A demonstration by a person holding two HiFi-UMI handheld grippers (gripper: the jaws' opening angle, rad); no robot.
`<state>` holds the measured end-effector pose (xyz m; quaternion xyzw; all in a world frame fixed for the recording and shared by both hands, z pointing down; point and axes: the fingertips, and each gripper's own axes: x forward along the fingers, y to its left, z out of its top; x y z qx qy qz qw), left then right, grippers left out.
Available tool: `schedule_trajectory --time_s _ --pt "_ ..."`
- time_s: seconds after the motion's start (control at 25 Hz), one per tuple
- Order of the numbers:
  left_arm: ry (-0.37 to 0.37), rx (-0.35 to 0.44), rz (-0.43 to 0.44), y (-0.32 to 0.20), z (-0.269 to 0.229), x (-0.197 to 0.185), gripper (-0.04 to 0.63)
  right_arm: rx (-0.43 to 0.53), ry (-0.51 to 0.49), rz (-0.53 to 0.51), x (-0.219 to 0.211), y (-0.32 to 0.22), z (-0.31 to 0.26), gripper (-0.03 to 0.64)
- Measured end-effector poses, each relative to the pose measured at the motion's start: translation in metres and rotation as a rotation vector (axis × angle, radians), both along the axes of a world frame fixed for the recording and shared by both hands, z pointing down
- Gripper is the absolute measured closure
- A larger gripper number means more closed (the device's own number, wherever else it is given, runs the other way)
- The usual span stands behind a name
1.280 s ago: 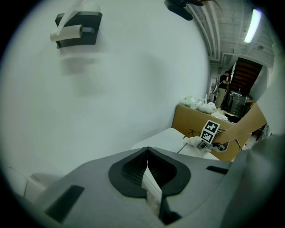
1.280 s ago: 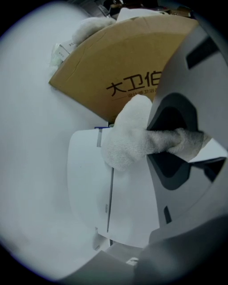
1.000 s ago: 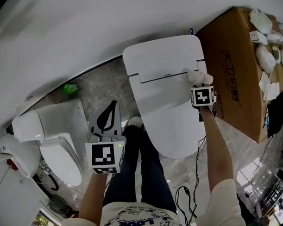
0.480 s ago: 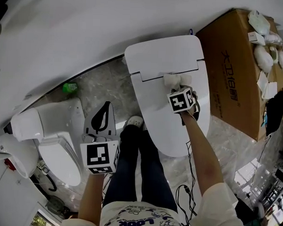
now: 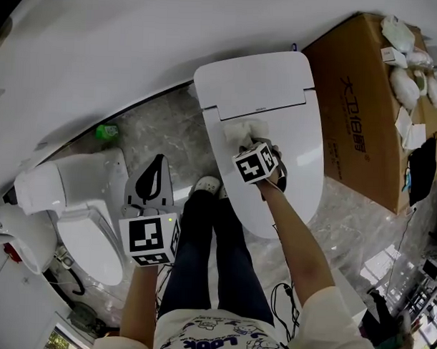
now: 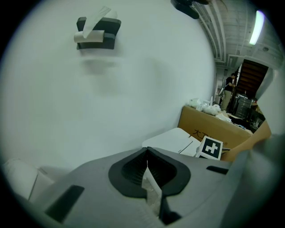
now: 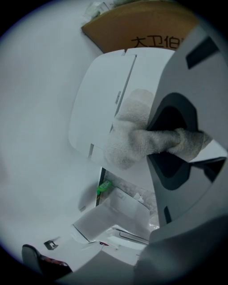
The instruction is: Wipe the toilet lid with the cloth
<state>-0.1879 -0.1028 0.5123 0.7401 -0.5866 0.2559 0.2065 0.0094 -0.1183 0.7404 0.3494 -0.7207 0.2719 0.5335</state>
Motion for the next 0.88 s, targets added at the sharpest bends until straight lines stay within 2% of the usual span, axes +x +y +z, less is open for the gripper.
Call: schedule_trajectory --time_s 0.4,0.68,0.88 --pt "0.007 -0.008 -0.019 0.016 0.004 -0.003 0.586 -0.037 -0.039 -0.07 -0.033 0.043 0.004 0.505" --pt "0.005 0.005 -0.015 0.019 0.002 0.002 0.586 -0.088 -0.101 -0.163 -0.063 0.09 0.004 0.505" --pt "0.0 0.01 -0.012 0.022 0.0 0.005 0.586 -0.106 -0.123 -0.232 -0.061 0.114 0.005 0.505"
